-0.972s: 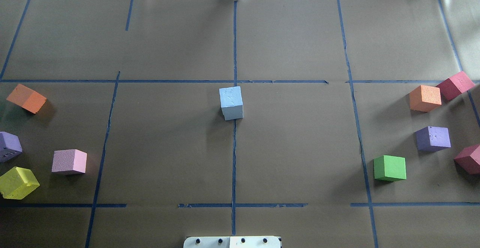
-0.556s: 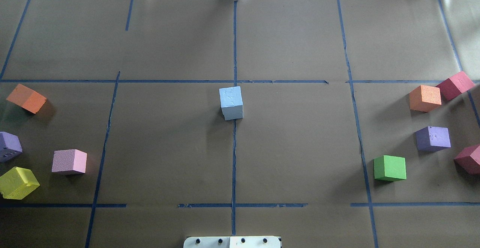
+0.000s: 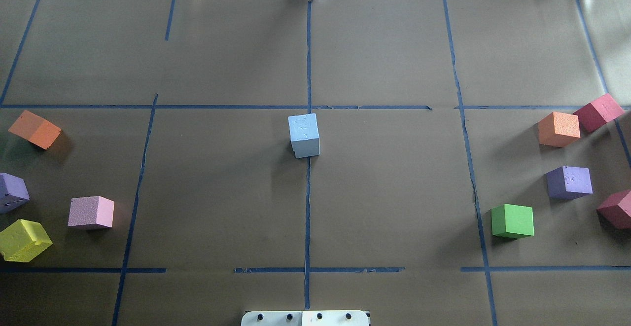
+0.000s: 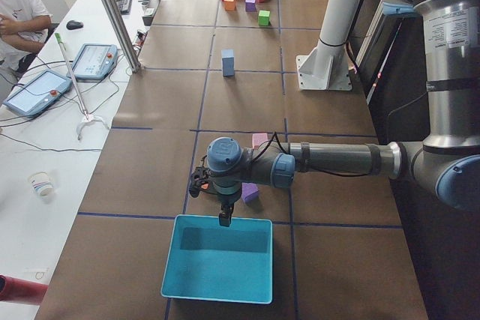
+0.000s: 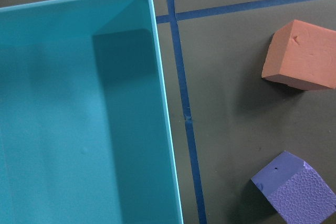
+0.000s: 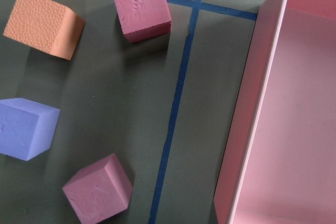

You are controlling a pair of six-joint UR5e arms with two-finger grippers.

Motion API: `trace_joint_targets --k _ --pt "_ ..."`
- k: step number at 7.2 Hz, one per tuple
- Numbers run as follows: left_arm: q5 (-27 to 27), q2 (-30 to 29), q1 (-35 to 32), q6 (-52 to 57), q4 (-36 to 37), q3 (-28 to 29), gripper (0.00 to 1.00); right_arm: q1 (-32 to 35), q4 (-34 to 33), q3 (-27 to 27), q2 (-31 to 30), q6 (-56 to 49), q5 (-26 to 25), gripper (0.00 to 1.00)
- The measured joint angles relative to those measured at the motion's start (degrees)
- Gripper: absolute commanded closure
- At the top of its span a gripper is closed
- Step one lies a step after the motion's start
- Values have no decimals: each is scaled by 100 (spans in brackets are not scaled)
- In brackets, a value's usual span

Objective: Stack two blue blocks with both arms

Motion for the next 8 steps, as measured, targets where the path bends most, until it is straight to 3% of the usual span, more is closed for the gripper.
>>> trace_joint_targets --k 8 --pt "25 147 5 12 -1 -79 0 -129 5 -2 5 19 0 0"
